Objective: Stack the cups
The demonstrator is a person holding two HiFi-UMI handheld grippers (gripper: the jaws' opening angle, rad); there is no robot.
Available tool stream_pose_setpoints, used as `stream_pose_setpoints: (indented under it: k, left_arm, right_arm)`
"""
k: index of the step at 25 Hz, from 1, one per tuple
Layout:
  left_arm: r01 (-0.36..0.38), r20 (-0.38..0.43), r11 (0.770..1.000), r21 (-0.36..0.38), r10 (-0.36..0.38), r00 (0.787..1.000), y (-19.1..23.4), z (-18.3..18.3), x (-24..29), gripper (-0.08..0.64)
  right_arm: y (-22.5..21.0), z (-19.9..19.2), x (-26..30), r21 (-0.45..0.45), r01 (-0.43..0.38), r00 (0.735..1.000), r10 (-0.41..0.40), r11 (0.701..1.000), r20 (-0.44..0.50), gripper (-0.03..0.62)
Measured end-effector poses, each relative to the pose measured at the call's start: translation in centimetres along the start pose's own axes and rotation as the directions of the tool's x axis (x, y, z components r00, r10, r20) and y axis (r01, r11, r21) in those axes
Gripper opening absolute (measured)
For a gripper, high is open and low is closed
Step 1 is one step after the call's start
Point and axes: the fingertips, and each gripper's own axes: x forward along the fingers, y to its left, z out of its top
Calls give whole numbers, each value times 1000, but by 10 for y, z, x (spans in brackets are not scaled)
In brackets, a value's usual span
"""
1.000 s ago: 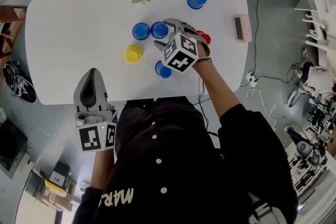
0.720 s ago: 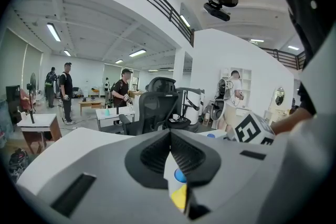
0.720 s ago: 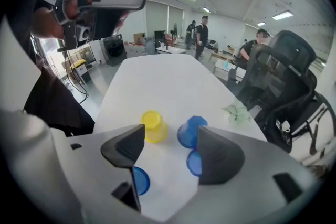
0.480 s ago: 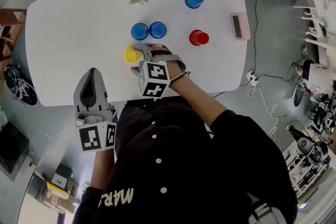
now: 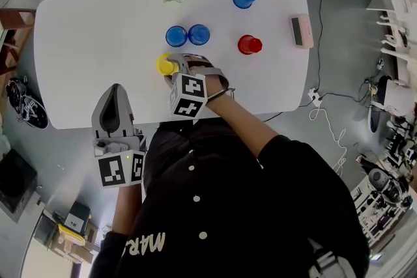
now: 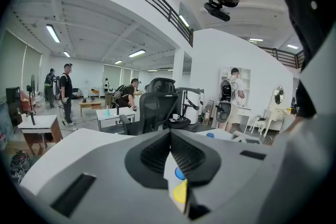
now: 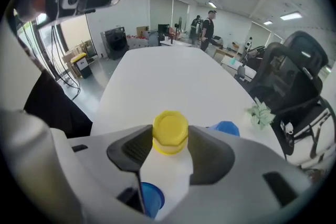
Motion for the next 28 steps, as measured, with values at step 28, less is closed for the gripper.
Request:
stream_pose_setpoints:
  k: [28]
  left_arm:
    - [59,10,998,3,-59,998,-39,7,14,11]
  right_arm:
    - [-121,-134,-83,118,122,982,-102,985,-159,215]
